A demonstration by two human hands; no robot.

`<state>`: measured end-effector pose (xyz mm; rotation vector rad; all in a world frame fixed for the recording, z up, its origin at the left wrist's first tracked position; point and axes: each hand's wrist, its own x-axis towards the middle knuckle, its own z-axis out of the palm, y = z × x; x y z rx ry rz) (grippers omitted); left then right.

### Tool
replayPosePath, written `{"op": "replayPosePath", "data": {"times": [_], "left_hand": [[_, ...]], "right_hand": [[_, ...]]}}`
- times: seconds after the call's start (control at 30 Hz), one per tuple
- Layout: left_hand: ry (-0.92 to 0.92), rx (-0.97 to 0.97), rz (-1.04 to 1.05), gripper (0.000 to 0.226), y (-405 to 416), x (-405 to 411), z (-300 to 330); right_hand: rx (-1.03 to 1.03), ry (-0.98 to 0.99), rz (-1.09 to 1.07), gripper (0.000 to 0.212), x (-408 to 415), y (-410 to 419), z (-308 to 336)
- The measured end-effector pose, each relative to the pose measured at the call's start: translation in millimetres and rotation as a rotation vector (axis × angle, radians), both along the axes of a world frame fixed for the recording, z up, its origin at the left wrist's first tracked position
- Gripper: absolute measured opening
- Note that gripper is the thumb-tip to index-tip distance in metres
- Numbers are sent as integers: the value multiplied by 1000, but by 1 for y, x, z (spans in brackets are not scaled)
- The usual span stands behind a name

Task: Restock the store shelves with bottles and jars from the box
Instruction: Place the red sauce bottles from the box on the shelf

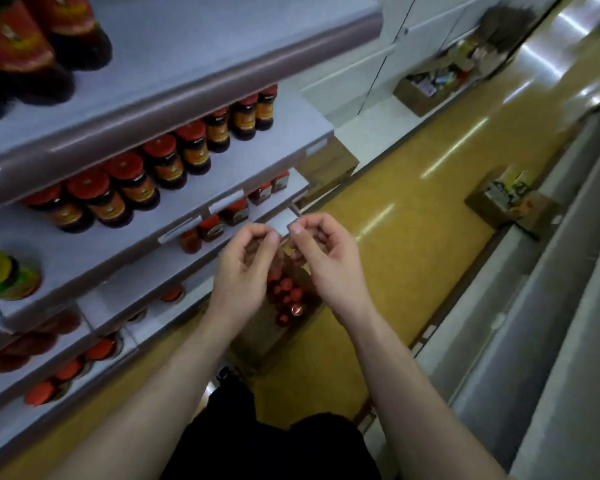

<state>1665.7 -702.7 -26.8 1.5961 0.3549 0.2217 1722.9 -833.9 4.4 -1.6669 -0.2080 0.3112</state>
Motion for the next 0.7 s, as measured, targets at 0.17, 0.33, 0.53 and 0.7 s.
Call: {"op": "replayPosePath", "data": {"times": [0.17, 0.33, 0.53, 0.7], "left_hand": [[-16, -2, 37, 12, 13, 55, -5], [44, 38, 151, 9, 6, 103, -28], [149, 99, 383, 8, -21, 147, -84], [238, 121, 565, 9, -55, 156, -152]], "right_hand": [[-12, -1, 83, 9, 59, 11, -2], [-63, 30, 238, 10, 118, 1, -31], [-117, 41, 488, 5, 202, -21, -101], [-221, 85, 684, 9, 256, -31, -170]]}}
